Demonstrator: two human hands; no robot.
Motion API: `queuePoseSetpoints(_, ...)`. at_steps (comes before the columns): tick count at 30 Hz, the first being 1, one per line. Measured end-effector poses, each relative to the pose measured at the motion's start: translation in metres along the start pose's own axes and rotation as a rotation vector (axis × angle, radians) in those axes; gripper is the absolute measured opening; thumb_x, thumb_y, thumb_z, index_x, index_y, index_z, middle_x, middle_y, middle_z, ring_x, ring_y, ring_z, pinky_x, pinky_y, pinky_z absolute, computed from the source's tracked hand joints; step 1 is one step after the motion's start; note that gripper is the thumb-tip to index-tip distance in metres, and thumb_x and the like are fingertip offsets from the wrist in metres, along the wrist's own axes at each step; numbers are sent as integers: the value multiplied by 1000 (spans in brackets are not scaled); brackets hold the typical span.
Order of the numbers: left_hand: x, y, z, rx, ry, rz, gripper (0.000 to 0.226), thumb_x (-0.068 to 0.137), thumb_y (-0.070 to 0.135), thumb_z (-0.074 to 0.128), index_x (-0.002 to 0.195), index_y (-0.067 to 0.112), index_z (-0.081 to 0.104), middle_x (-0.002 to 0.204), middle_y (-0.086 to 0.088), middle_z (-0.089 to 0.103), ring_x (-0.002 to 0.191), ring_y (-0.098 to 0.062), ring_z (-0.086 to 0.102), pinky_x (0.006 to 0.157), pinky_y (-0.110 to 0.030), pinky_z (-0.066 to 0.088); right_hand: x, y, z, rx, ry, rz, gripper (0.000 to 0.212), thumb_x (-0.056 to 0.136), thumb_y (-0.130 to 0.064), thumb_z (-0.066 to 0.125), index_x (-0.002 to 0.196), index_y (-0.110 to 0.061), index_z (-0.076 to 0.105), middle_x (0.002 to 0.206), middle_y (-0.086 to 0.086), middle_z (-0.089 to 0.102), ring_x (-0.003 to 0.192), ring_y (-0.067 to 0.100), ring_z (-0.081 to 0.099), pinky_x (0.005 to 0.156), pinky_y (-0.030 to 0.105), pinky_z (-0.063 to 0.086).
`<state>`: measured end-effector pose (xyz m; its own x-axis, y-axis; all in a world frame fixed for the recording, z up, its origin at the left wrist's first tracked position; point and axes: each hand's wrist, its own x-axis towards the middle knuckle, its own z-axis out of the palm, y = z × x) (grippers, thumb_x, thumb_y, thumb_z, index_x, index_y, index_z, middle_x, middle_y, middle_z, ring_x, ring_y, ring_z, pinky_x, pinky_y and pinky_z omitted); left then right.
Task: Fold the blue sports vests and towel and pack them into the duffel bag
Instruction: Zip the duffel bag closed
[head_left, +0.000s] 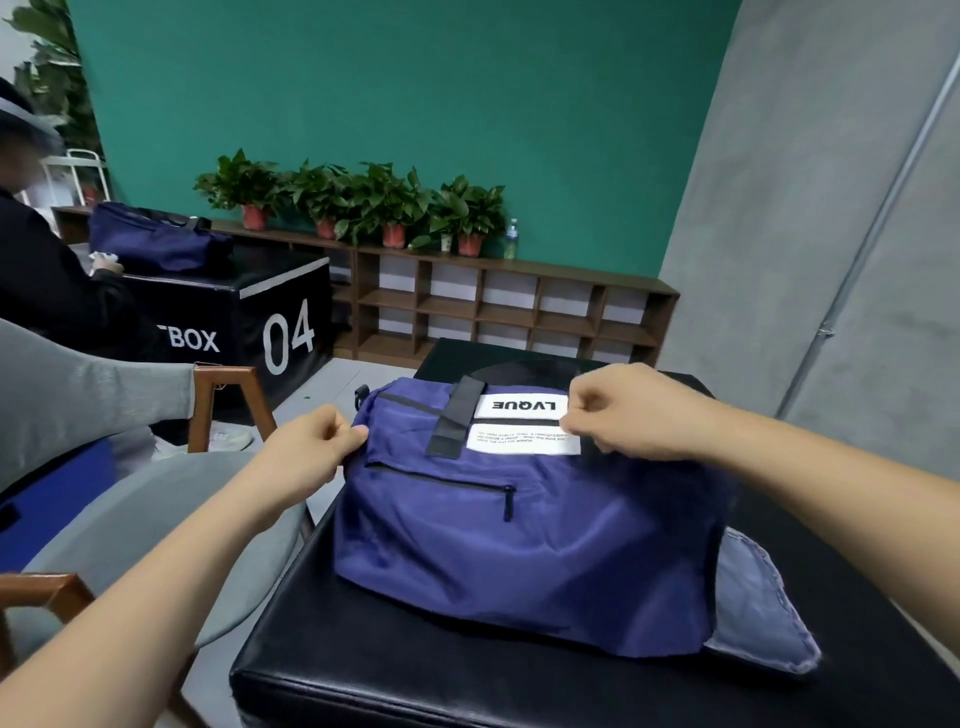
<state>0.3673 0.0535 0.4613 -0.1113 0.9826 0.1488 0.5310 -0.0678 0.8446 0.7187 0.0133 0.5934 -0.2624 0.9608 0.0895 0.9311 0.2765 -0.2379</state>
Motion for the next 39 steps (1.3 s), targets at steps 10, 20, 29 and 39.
queuePoseSetpoints(10, -54, 42, 31, 65, -326, 196, 38, 86, 39, 87, 80, 17, 56, 69, 5, 64, 65, -8, 55, 71, -33, 46, 41, 129, 2, 12, 107, 126, 22, 93, -47, 76, 109, -34, 72, 108, -15, 72, 102, 10, 67, 96, 32, 52)
queuePoseSetpoints(20, -79, 56, 100, 452, -355, 576, 57, 65, 63, 80, 102, 46, 39, 106, 21, 48, 99, -3, 51, 79, -23, 48, 51, 138, 16, 142, -115, 143, 32, 96, -51, 72, 125, -38, 74, 124, -16, 71, 115, 10, 65, 106, 34, 48)
queuePoseSetpoints(29, -58, 55, 111, 417, -305, 590, 42, 70, 39, 74, 96, 42, 41, 102, 20, 54, 86, -7, 54, 68, -27, 49, 39, 144, 17, 221, -119, 173, 9, 100, -41, 67, 100, -37, 75, 103, -15, 74, 99, 12, 68, 86, 30, 50)
queuePoseSetpoints(39, -7, 55, 121, 342, -195, 585, 42, 69, 10, 75, 89, 37, 49, 85, 10, 57, 79, -12, 58, 65, -34, 48, 6, 153, 16, 320, -108, 308, 32, 97, -50, 59, 91, -24, 76, 99, -5, 76, 93, 21, 70, 78, 34, 50)
